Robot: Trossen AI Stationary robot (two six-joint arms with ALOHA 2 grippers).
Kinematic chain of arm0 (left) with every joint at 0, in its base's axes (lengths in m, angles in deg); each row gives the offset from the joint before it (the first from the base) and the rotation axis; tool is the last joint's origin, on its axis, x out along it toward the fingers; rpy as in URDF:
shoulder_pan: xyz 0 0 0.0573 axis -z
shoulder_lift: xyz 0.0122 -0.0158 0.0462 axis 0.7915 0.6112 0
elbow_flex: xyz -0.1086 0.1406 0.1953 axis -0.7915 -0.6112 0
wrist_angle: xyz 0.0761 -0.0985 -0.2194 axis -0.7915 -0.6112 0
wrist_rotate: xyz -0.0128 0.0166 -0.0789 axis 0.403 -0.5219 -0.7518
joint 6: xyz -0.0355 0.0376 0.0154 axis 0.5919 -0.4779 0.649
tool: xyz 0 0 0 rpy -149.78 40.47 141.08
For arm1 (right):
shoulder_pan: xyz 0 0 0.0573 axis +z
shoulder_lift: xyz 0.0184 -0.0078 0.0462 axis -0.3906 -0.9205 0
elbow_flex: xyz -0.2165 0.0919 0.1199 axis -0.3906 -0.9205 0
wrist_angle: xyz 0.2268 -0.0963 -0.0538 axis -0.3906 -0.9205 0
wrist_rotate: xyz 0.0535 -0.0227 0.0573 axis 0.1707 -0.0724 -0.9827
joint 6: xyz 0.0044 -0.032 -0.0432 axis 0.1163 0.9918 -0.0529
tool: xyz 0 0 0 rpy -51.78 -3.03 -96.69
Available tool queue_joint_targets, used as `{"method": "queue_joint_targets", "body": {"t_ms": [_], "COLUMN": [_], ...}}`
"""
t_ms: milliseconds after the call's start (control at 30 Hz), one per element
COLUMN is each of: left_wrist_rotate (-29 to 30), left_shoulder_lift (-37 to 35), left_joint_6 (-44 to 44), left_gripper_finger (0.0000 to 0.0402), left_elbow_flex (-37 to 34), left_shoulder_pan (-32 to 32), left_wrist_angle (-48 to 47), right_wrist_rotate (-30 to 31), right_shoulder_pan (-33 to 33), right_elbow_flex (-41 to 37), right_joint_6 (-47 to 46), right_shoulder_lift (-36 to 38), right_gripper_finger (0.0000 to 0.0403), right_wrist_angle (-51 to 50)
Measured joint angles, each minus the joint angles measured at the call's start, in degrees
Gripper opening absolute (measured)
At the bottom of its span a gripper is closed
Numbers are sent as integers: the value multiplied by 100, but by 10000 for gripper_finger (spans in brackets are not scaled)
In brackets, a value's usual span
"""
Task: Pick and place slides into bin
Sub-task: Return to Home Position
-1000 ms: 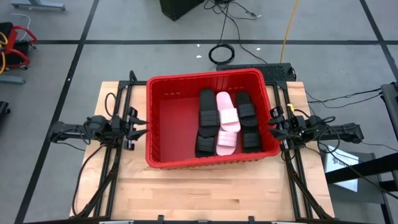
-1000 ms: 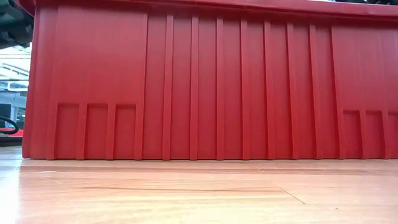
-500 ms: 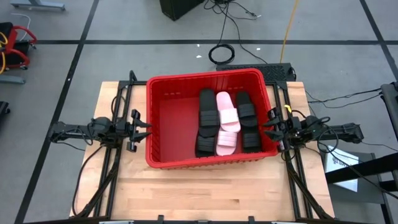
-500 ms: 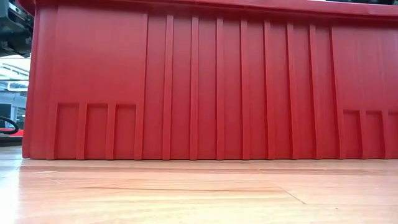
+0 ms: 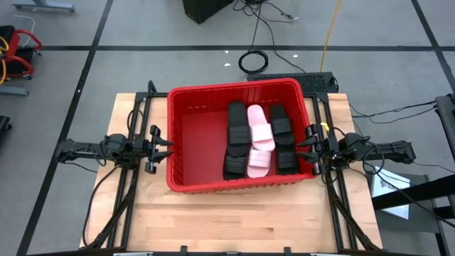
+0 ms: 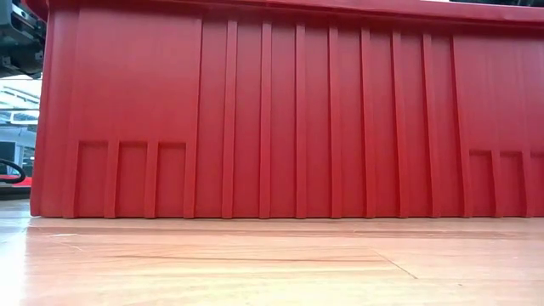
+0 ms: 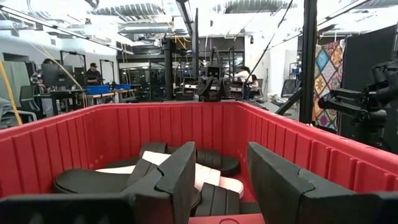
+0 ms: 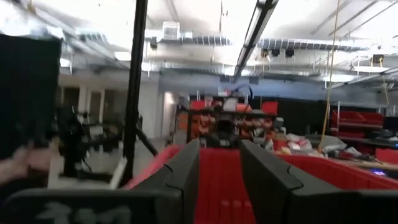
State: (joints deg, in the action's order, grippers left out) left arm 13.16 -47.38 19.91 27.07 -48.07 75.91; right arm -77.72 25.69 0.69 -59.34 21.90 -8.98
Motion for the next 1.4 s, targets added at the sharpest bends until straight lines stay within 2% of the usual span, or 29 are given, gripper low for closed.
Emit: {"method": "queue_joint_targets", "body": {"t_ms": [367, 1400], "left_wrist_rotate": [-4, -4], "left_shoulder_lift": [2, 4], "left_joint_6": [-9, -15], "left_gripper_finger": [152, 152], "left_elbow_flex": [0, 2], "left_shoulder_pan": [0, 0], "left_wrist_angle": [-2, -2], "right_wrist_rotate": [2, -22], "right_shoulder_pan": [-2, 0], "right_elbow_flex": [-2, -2], "right_joint_6": [127, 121], "right_shoulder_lift": [7, -7], "right_gripper_finger": [105, 105], "right_wrist_angle": [-230, 17]}}
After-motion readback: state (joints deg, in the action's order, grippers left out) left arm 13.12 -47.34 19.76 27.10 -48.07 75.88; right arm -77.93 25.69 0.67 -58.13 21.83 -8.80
